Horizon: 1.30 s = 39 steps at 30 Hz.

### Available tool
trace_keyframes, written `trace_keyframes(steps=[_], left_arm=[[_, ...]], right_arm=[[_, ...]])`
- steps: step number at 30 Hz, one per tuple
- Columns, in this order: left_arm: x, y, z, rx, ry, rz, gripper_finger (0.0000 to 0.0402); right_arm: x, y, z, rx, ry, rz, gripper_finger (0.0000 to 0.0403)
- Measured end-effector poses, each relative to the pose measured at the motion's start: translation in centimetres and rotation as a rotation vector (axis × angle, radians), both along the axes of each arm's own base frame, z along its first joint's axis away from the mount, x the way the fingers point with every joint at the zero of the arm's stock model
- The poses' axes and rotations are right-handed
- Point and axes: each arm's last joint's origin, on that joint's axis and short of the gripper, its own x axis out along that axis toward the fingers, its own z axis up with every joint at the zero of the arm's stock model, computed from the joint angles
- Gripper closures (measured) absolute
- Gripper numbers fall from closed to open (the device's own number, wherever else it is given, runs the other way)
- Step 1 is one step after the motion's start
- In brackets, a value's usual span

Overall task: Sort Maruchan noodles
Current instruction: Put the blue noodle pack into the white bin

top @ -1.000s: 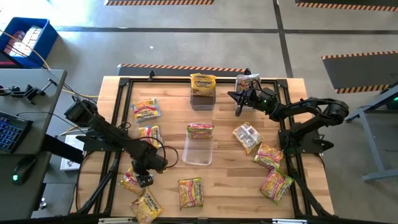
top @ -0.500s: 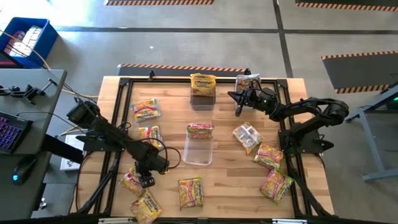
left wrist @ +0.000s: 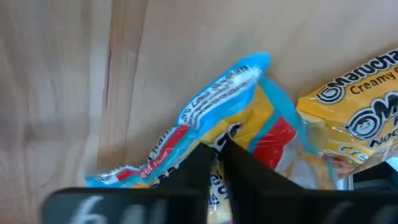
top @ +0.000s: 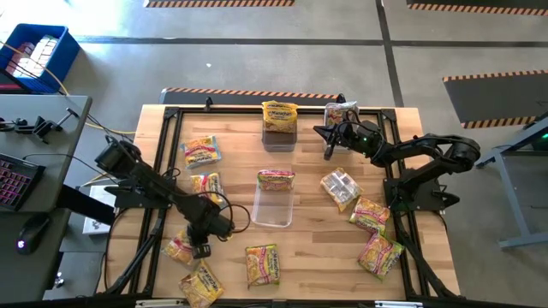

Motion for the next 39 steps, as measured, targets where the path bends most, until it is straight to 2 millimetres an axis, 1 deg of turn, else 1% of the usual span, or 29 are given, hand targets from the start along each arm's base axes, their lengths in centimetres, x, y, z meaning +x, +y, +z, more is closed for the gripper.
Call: trace_keyframes(steps=[2,6,13,17,20,24,28,33,36,39], left_arm=[[0.1,0.2,0.2,0.008,-0.016,0.008,0.0396],[0.2,1.1,1.1,0.038,-0.072,0.035,0.0397],[0.0,3.5,3.6,0.160,-0.180,0.156,0.0401],[0.0,5.1,5.1,0.264,-0.295,0.256,0.0401],[-0.1,6.3,6.1,0.387,-0.396,0.333,0.0401],[-0.3,7.7,7.4,0.557,-0.530,0.430,0.0401],[-0.4,9.0,8.2,0.659,-0.612,0.490,0.0401],[-0.4,10.9,8.0,0.693,-0.717,0.493,0.0401],[-0.4,12.0,7.7,0.706,-0.790,0.477,0.0401],[-0.3,12.9,7.8,0.714,-0.865,0.452,0.0401]], right_arm=[[0.0,0.0,0.0,0.000,0.000,0.000,0.0403],[0.0,0.0,0.0,0.000,0.000,0.000,0.0403],[0.0,0.0,0.0,0.000,0.000,0.000,0.0403],[0.0,0.0,0.0,-0.002,-0.004,0.000,0.0403],[0.3,-0.2,0.4,0.014,-0.025,0.001,0.0403],[1.4,-0.2,1.2,0.060,-0.036,0.030,0.0402],[3.2,0.2,1.9,0.093,0.030,0.077,0.0402],[5.3,1.3,3.3,0.113,0.071,0.143,0.0402],[6.3,2.1,3.8,0.126,0.097,0.182,0.0402],[7.2,2.8,4.6,0.139,0.120,0.217,0.0399]])
